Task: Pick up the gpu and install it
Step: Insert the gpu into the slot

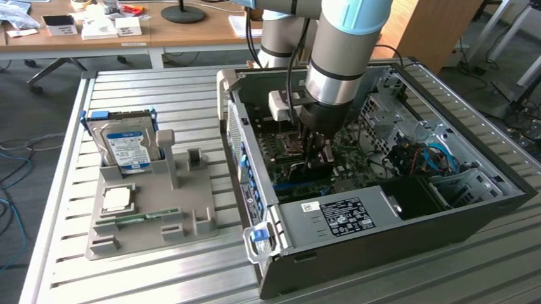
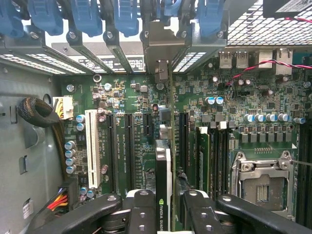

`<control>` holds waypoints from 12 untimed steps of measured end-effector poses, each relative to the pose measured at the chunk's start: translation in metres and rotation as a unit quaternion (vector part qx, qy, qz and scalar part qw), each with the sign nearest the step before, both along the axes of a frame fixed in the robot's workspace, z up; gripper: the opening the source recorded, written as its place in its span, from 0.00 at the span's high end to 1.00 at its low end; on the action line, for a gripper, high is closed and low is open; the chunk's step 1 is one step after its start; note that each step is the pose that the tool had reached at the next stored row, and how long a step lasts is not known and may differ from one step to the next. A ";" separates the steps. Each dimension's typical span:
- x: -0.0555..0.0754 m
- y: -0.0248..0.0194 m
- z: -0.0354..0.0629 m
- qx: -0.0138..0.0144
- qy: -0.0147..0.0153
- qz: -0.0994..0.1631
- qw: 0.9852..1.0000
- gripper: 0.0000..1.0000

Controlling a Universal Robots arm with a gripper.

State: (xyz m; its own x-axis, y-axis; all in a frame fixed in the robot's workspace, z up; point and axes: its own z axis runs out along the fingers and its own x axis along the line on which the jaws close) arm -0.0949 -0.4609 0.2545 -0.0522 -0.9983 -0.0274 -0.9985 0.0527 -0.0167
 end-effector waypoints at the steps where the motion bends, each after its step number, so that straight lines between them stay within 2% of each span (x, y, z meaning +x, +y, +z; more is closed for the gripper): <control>1: 0.000 0.0000 0.0000 0.000 0.000 0.000 1.000 0.74; 12: -0.001 0.0000 -0.0054 0.000 0.000 0.000 1.000 0.74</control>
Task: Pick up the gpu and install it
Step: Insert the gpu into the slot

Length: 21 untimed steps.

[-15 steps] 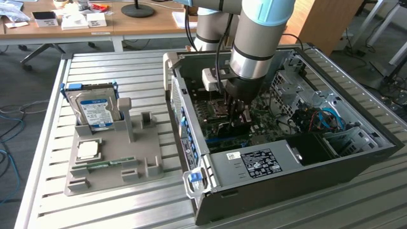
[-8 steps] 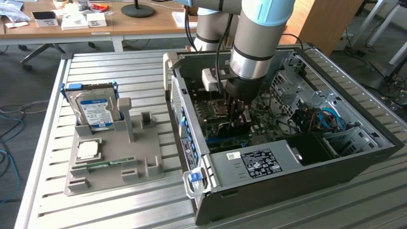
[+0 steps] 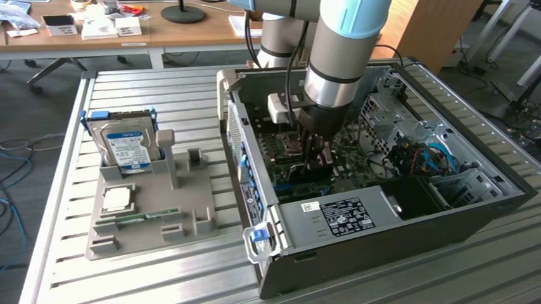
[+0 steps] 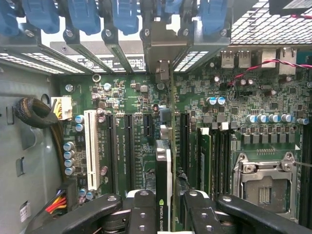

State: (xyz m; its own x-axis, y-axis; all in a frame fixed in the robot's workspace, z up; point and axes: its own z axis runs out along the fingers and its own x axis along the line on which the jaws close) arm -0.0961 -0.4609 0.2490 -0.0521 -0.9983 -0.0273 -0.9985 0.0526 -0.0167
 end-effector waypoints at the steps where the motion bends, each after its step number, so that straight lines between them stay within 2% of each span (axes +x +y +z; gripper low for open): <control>1: 0.000 0.0000 -0.0003 0.000 0.000 0.000 1.000 0.74; 21: -0.001 0.0000 -0.0011 0.000 0.000 0.000 1.000 0.74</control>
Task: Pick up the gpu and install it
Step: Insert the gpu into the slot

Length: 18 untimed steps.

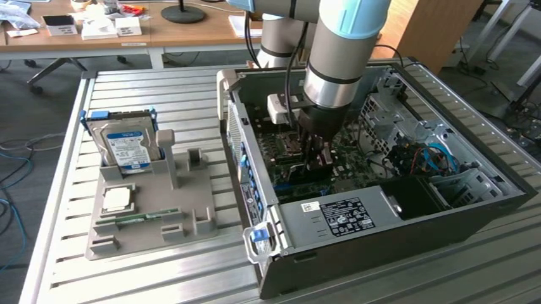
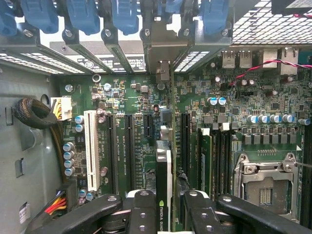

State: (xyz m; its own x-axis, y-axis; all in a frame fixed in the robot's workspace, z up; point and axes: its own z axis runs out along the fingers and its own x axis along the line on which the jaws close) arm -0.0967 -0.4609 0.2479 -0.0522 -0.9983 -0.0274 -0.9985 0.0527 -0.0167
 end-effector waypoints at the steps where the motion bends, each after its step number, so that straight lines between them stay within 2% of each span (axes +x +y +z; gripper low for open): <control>1: 0.000 0.0000 0.0000 0.000 0.000 0.000 1.000 0.74; 11: 0.000 0.0002 -0.0006 0.001 0.000 0.000 1.000 0.73; 13: 0.000 0.0000 -0.0001 0.000 0.000 0.000 1.000 0.61; 14: 0.000 0.0000 -0.0001 0.000 0.000 0.000 1.000 0.61; 17: 0.000 0.0000 -0.0001 0.000 0.000 0.000 1.000 0.44; 18: 0.000 0.0000 0.0000 0.000 0.000 0.000 1.000 0.44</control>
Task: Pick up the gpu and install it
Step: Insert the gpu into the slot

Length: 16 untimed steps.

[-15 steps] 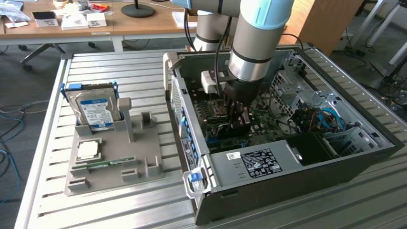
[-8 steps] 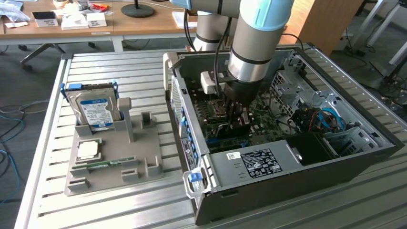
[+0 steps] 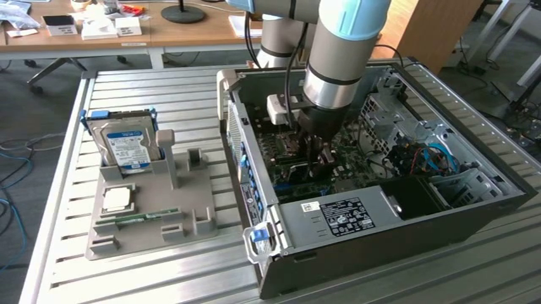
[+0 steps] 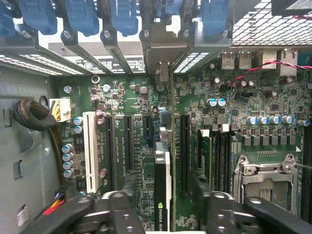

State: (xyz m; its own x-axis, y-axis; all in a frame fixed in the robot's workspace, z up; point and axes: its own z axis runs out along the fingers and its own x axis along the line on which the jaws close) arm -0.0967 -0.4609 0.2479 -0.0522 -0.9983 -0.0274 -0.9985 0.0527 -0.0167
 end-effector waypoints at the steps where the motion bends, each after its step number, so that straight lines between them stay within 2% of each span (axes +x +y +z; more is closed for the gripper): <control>1: 0.000 0.0000 0.0000 0.000 0.000 0.000 1.000 0.38; 2: 0.000 0.0000 0.0000 0.000 0.000 0.000 1.000 0.38; 3: 0.000 0.0000 0.0000 0.000 0.000 0.000 1.000 0.31; 10: 0.000 0.0000 0.0003 0.000 0.000 0.000 1.000 0.31; 16: 0.000 0.0000 0.0123 0.000 0.000 0.000 1.000 0.31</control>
